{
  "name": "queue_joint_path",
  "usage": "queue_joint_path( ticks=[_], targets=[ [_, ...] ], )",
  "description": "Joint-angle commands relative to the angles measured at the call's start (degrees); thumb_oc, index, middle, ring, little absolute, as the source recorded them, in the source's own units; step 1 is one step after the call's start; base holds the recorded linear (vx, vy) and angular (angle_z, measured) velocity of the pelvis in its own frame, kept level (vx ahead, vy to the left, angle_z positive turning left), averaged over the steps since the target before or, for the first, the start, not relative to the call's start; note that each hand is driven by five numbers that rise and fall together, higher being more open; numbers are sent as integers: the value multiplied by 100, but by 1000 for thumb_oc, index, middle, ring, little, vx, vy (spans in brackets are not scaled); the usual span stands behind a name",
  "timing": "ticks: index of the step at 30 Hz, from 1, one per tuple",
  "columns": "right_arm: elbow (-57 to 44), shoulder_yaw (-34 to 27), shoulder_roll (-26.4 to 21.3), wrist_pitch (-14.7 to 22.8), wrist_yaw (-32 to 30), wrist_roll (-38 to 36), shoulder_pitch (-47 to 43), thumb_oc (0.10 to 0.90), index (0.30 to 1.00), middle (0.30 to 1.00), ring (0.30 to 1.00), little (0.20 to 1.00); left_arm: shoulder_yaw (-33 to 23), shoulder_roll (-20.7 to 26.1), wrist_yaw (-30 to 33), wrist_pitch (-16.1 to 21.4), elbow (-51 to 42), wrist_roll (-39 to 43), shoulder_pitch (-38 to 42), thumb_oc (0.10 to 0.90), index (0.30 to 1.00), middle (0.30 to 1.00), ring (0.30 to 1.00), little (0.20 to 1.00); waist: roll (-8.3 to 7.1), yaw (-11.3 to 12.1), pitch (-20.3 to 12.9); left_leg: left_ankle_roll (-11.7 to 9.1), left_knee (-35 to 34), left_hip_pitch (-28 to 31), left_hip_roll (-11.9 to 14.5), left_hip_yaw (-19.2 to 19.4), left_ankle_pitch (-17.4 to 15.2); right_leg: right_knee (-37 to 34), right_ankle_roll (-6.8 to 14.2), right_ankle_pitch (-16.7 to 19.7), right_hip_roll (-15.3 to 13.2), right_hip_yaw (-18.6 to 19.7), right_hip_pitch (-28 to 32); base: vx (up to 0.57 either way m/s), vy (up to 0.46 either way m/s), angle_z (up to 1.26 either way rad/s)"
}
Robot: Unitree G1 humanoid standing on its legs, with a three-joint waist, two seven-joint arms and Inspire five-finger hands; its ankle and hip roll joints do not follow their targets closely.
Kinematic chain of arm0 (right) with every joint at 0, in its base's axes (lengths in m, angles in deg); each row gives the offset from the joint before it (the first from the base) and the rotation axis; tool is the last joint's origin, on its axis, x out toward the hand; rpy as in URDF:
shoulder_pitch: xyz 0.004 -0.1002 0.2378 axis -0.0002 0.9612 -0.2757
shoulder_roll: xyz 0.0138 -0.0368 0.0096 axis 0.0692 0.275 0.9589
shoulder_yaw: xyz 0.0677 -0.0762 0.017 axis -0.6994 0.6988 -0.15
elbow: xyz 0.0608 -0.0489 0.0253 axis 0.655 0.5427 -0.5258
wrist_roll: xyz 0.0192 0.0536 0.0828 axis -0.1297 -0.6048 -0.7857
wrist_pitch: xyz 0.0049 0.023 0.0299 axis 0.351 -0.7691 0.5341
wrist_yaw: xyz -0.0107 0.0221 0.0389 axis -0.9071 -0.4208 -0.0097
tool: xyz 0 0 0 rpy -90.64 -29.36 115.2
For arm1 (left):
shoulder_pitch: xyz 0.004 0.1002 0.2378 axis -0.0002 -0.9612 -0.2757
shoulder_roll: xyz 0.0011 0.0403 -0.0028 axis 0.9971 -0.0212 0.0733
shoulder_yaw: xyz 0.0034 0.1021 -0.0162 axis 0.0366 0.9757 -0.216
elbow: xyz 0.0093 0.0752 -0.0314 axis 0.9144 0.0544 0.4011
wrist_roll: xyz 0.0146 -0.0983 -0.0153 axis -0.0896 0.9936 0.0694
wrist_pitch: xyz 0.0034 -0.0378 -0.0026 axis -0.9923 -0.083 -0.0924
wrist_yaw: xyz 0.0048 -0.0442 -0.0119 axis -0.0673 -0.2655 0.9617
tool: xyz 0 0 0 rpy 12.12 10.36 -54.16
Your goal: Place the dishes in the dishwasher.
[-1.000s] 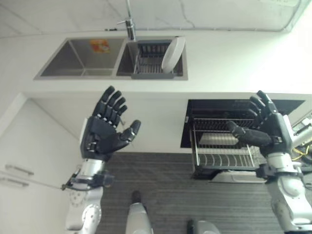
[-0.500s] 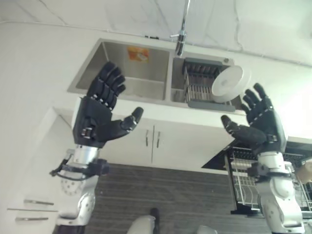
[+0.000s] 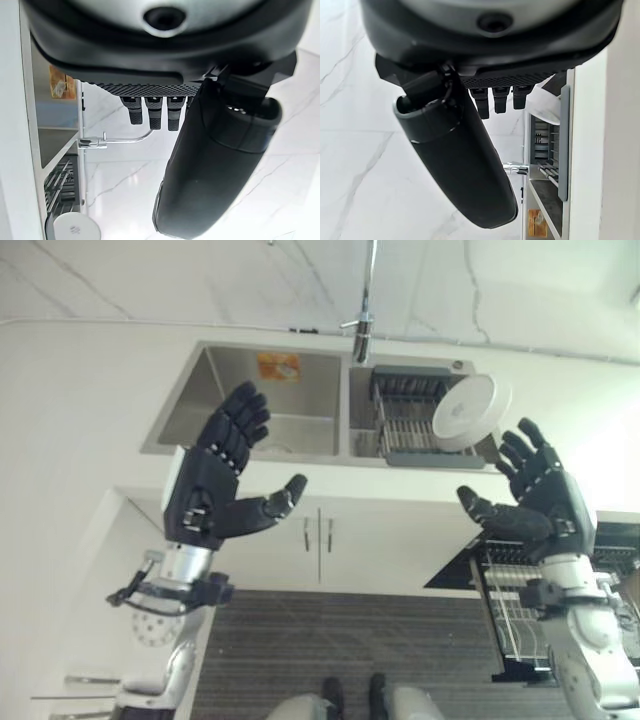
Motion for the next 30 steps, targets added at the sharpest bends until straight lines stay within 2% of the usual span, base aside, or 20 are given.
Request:
queue_joint_path(
  ticks=[1, 7, 14, 21, 25, 30],
  targets=[
    [-80, -221, -245, 803, -179, -236, -829, 800, 900, 900, 900, 900, 38, 59, 120, 482, -617, -14, 446, 800, 900, 900, 900, 900, -32, 1, -596, -861, 562, -130, 824, -335, -601, -225, 333, 110, 73, -2, 99, 61, -66, -8],
    [54, -307, -204, 902, -302, -471, -1061, 800, 900, 900, 900, 900, 130, 54, 89, 543, -489, 43, 466, 800, 900, 900, 900, 900, 44, -51, -638, -886, 562, -29, 912, -286, -678, -225, 289, 44, 166, 118, 123, 61, -71, -9],
    [431, -235, -477, 1013, -548, -656, -1592, 800, 900, 900, 900, 900, 425, 109, 200, 527, -310, -47, 652, 800, 900, 900, 900, 900, 52, 12, -664, -910, 562, 20, 922, -320, -713, -225, 255, -5, 206, 122, 179, 5, -22, -4],
    [1255, 12, -676, 619, -639, -1094, -2400, 800, 900, 900, 900, 900, 636, 190, 131, 490, -126, 0, 737, 800, 900, 900, 900, 900, 5, 201, -741, -937, 562, 66, 905, -415, -721, -225, 222, -54, 186, 19, 282, 14, -19, 3],
    [1747, 137, -859, 545, -829, -1087, -2846, 800, 900, 900, 900, 900, 701, 245, 134, 500, -35, 37, 831, 800, 900, 900, 900, 900, -14, 273, -762, -952, 562, 62, 895, -461, -719, -225, 207, -78, 167, -43, 314, 0, 0, 9],
    [2912, 273, -1423, 472, -1098, -1152, -3722, 800, 900, 900, 900, 900, 819, 373, 118, 536, 163, 167, 924, 800, 900, 900, 900, 900, -34, 478, -832, -978, 562, 58, 861, -562, -707, -225, 186, -109, 126, -165, 385, 4, 15, 13]
  ],
)
